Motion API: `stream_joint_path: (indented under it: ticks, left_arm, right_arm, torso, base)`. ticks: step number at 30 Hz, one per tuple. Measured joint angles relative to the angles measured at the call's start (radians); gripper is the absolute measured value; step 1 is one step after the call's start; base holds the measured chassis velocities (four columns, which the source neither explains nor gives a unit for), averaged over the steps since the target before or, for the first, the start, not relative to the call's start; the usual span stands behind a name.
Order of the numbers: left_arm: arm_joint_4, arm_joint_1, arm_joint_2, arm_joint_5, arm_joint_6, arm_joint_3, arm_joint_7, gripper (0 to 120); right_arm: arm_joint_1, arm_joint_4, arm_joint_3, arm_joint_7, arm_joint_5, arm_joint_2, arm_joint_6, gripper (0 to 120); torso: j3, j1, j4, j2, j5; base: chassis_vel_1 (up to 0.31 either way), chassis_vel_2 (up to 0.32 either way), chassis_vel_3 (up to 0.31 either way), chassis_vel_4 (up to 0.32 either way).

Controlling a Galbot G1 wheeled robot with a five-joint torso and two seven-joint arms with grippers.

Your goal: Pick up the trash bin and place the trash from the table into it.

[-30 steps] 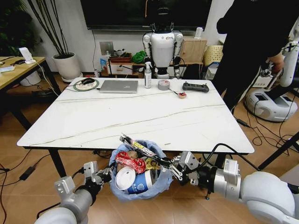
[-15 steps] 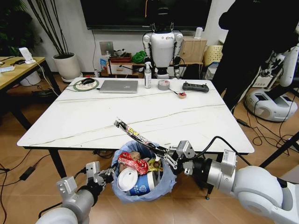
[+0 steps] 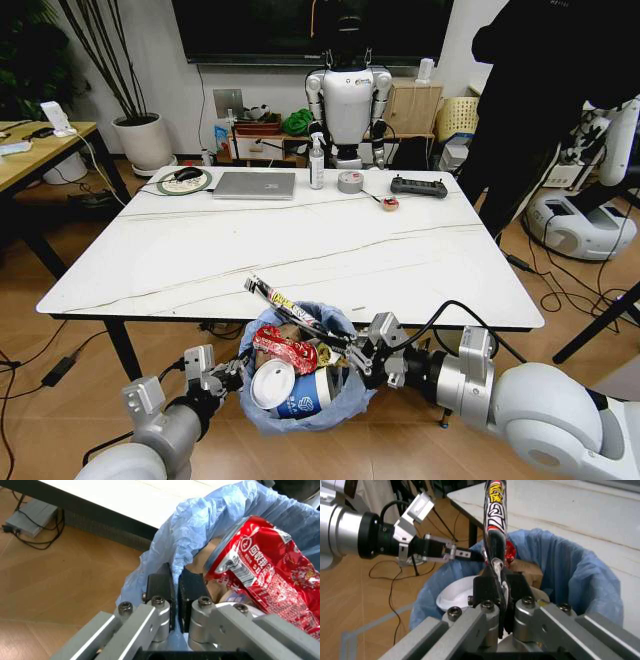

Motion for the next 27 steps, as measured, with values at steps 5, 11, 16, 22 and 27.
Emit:
stream_joint_path:
  ticks: [5, 11, 16, 22, 27]
  left_arm:
    - [0.0, 0.0, 0.002, -0.001, 0.0, -0.002, 0.0, 0]
    - [0.0, 0.0, -0.001, 0.0, 0.001, 0.0, 0.0, 0]
    - [0.004, -0.006, -0.001, 0.0, 0.001, 0.003, 0.0, 0]
    - [0.011, -0.01, -0.003, 0.001, 0.001, 0.01, 0.0, 0]
    - [0.011, -0.015, 0.0, -0.002, 0.001, 0.011, 0.0, 0]
  right_arm:
    - [0.006, 0.014, 0.001, 0.025, 0.048, 0.001, -0.07, 0]
    - [0.01, 0.015, 0.006, 0.074, 0.113, 0.009, -0.122, 0]
    - [0.016, 0.016, 0.01, 0.101, 0.144, 0.011, -0.15, 0]
    - [0.028, 0.009, 0.015, 0.13, 0.169, 0.017, -0.174, 0]
    - [0.034, 0.005, 0.015, 0.131, 0.169, 0.021, -0.178, 0]
  torso:
    - [0.0, 0.0, 0.0, 0.0, 0.0001]
    - [0.0, 0.0, 0.0, 0.0, 0.0002]
    - [0.0, 0.0, 0.0001, 0.0, 0.0001]
    - [0.0, 0.0, 0.0001, 0.0, 0.0001]
    - [0.0, 0.0, 0.0, 0.0, 0.0002]
  base:
    - [0.0, 0.0, 0.0, 0.0]
    - [0.0, 0.0, 0.0, 0.0]
    - [0.0, 0.0, 0.0, 0.0]
    - [0.0, 0.0, 0.0, 0.0]
    - [0.0, 0.0, 0.0, 0.0]
